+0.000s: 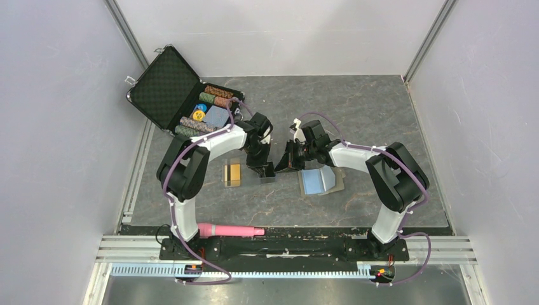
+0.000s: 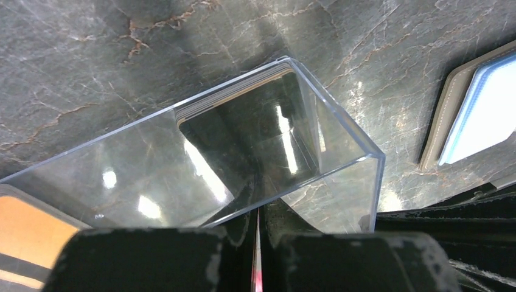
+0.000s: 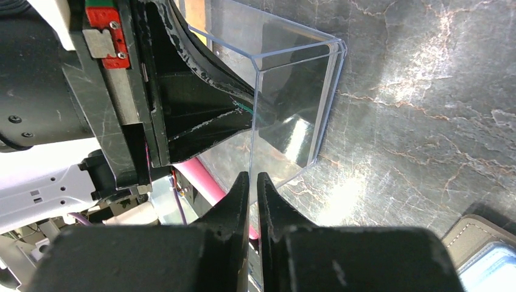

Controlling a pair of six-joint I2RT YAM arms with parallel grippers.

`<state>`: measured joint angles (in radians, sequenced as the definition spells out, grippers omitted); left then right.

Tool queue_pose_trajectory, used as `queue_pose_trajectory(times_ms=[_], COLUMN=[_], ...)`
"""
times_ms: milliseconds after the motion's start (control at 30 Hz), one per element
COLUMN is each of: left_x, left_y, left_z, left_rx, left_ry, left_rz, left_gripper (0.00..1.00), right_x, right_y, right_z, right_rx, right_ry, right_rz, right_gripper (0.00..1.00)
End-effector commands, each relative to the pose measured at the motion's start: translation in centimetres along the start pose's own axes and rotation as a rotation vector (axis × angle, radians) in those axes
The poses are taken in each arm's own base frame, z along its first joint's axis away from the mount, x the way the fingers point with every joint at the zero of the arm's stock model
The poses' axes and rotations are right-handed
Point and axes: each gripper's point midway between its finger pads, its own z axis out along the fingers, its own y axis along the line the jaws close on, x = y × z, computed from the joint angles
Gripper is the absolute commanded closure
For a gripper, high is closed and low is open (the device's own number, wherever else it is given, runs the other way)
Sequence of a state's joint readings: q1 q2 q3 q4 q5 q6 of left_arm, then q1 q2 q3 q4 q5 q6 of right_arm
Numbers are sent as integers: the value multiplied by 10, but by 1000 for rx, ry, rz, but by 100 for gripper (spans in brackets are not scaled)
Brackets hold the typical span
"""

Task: Put the credit cards into the card holder
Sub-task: Pick up the credit card from the storage box.

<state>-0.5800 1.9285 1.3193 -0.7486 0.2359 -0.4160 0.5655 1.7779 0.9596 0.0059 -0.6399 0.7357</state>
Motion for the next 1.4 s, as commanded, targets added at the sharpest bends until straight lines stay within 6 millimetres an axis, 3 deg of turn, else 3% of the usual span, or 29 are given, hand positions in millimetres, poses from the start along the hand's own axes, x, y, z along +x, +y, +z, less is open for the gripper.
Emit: queue_pose_trajectory(times_ms=[0, 133, 333, 433, 600, 833, 933, 1067, 1233, 1367], left_x=[-15, -21, -19, -17, -29, -59, -58, -47, -34, -34], left_y=[-14, -15, 3, 20, 29, 15, 19, 22, 21, 15], left_z=[-2, -13, -29, -29, -21, -17, -21, -26, -15, -5], left_rx=[42, 28, -57, -85, -79, -47, -78, -84, -43, 3], left_ry=[-44, -86, -157, -163, -163, -158, -150, -144, -124, -122], left_rz=[17, 21, -13, -60, -83, -22, -7, -13, -68, -100], left_gripper=[98, 97, 62, 57, 57, 57, 56, 55, 57, 61], right_x=[-1, -2, -6, -5, 0, -1, -5, -13, -28, -30], right_y=[17, 17, 20, 20, 18, 22, 22, 18, 4, -4], right_z=[-3, -3, -7, -8, -10, -10, -8, -2, 3, 10], right_rx=[-63, -62, -58, -65, -81, -121, -119, -91, 21, 46], right_ry=[5, 0, -41, -58, -77, -92, -97, -96, -87, -71], right_rz=[-34, -35, -33, -11, 6, -5, -20, -48, -114, -132], right_gripper=[100, 100, 100, 99, 75, 38, 32, 31, 32, 46])
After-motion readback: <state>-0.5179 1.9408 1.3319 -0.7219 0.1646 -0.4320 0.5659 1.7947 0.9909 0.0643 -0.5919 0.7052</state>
